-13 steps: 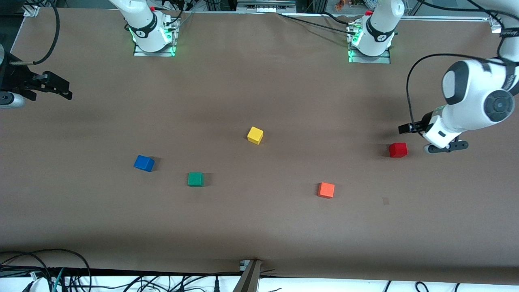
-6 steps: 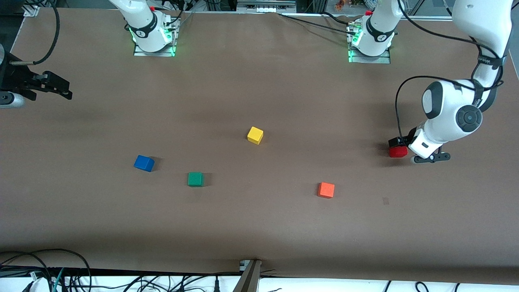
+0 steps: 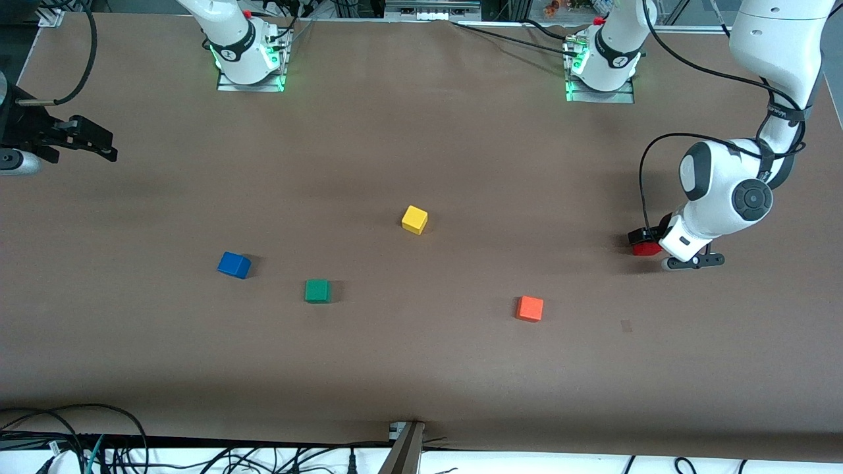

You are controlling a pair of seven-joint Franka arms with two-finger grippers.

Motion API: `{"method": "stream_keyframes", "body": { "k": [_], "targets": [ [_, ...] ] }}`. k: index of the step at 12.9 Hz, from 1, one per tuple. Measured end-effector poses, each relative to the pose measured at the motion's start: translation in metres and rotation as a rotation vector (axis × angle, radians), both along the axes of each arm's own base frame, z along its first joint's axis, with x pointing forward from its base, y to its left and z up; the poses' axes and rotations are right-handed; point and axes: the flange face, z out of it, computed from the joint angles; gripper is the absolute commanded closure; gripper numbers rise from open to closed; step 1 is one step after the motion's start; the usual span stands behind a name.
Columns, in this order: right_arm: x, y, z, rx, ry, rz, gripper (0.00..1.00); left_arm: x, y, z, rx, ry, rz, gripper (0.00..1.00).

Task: Pass red block to right arm, stack on blue
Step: 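Close the left gripper on the red cube and lift it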

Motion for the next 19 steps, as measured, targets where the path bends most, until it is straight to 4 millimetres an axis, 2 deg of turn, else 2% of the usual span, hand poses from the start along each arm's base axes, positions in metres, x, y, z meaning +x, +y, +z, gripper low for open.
{"method": "stream_keyframes", "body": {
  "k": [1,2,6,10,14,16,19],
  "targets": [
    [0.0,0.0,0.0,0.0,0.0,0.0,0.0,0.0,0.0,-0.001,0.0,0.001,-0.001,0.01],
    [0.0,0.0,0.0,0.0,0.0,0.0,0.0,0.0,0.0,-0.001,-0.001,0.002,-0.003,0.24],
    [0.0,0.0,0.0,0.0,0.0,0.0,0.0,0.0,0.0,-0.001,-0.008,0.001,-0.071,1.0],
    [0.0,0.0,0.0,0.0,0.0,0.0,0.0,0.003,0.005,0.002,-0.02,-0.008,-0.186,1.0],
    [0.0,0.0,0.0,0.0,0.0,0.0,0.0,0.019,0.008,0.02,-0.034,-0.017,-0.344,1.0],
    [0.0,0.0,0.0,0.0,0.0,0.0,0.0,0.03,0.005,0.034,-0.057,-0.012,-0.472,1.0],
    [0.0,0.0,0.0,0.0,0.0,0.0,0.0,0.049,-0.018,0.067,-0.146,-0.035,-0.665,1.0]
  ]
}}
